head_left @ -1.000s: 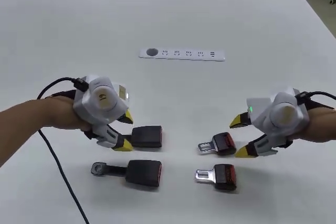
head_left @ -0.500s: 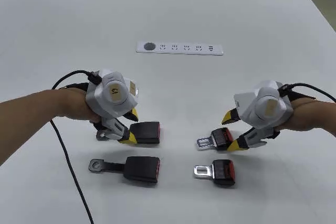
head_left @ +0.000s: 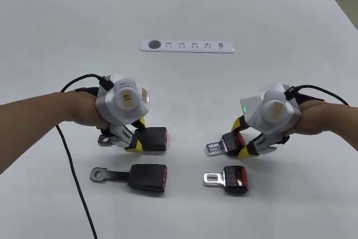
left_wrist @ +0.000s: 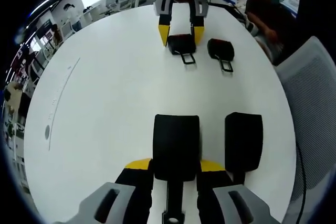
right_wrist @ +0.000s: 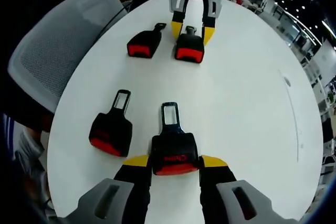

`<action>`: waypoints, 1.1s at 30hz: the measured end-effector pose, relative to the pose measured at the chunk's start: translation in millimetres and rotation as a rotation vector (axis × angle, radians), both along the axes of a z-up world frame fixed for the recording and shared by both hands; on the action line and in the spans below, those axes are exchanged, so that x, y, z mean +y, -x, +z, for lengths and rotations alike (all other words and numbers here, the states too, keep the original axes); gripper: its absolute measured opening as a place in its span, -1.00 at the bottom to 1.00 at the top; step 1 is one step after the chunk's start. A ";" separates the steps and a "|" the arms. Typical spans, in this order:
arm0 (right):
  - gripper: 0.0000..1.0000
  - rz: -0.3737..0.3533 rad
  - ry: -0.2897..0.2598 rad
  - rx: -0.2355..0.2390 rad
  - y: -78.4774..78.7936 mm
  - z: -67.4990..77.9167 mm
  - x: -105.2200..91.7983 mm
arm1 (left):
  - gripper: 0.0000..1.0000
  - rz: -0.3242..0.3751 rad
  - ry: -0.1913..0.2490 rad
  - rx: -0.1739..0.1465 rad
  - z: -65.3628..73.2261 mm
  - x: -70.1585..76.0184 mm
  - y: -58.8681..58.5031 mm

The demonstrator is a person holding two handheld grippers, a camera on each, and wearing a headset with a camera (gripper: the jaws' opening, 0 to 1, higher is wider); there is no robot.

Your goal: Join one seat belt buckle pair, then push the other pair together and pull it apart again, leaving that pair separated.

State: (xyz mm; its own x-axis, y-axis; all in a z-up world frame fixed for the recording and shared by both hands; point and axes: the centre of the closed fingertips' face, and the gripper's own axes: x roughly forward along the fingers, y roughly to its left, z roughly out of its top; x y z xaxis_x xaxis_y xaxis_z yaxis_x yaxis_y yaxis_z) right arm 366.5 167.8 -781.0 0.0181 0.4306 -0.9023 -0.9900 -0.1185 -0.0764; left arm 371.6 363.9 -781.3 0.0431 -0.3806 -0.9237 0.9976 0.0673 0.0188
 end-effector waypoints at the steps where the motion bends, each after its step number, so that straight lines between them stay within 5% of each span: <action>1: -0.35 -0.003 0.000 0.000 0.4 0.3 0.2 | -0.34 -0.002 -0.001 -0.001 -0.6 0.1 0.0; 33: -0.39 -0.185 -0.019 0.013 -4.1 -0.4 9.6 | -0.35 0.009 -0.020 0.023 -3.2 0.6 1.1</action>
